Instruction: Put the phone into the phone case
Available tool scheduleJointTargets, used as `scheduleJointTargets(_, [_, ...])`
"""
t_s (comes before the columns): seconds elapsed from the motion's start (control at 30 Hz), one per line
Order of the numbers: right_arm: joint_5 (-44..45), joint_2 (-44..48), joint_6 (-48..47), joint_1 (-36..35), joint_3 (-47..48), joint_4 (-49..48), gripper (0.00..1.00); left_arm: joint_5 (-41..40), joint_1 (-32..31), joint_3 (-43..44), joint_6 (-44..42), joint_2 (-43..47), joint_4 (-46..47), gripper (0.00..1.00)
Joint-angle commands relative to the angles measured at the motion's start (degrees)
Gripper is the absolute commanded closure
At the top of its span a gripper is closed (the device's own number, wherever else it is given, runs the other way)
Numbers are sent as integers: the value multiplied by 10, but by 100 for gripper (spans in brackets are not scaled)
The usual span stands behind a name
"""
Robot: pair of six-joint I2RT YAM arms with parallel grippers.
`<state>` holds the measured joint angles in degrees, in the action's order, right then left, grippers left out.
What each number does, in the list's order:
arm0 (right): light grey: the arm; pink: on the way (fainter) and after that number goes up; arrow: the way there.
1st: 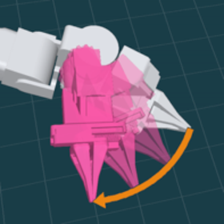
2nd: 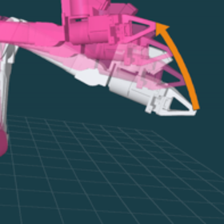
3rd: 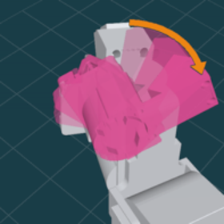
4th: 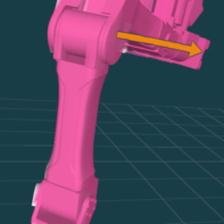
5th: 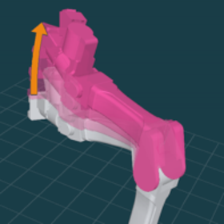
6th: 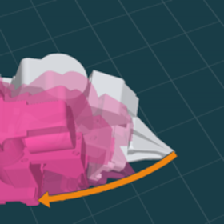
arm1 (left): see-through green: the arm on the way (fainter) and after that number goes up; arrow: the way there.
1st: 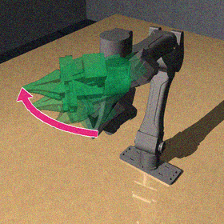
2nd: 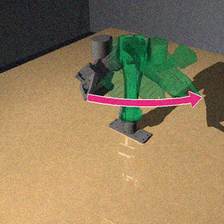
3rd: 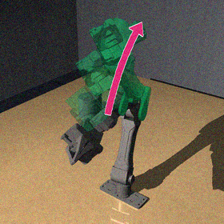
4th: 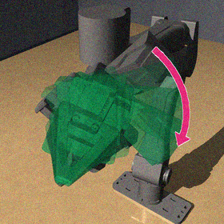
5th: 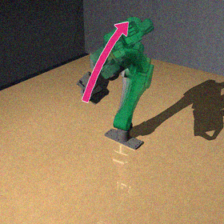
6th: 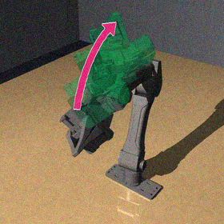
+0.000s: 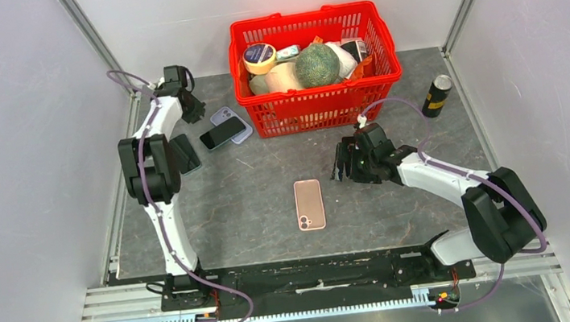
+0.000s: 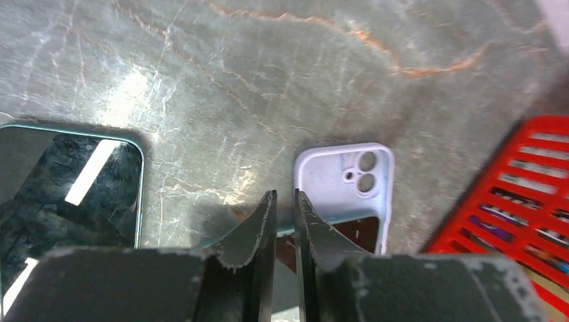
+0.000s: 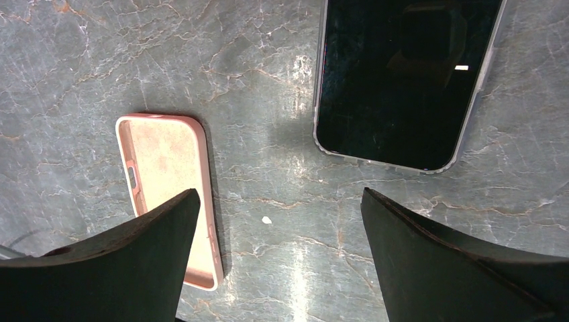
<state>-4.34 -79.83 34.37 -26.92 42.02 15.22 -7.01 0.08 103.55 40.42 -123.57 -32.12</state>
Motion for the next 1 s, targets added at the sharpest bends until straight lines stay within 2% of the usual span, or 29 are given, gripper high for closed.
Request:
scheduleJointTargets(0.0, [-2,-7,-8,-4,10,-15,3,-8,-2,18,26,-39,-17,80])
scheduleJointTargets(0.23, [-1,-7,-8,-5,10,-15,3,1,-8,-13,36,-38,-17,81])
scheduleJointTargets(0.47, [-3,-6,-8,-5,11,-13,3,17,-26,-112,45,0,14,82])
scheduleJointTargets(0.87, [-10,-4,-8,-9,13,-13,3,10,-87,-327,61,149,82,82])
scheduleJointTargets(0.97, [-11,-6,-6,-11,13,-15,3,-12,-95,-351,54,181,81,77])
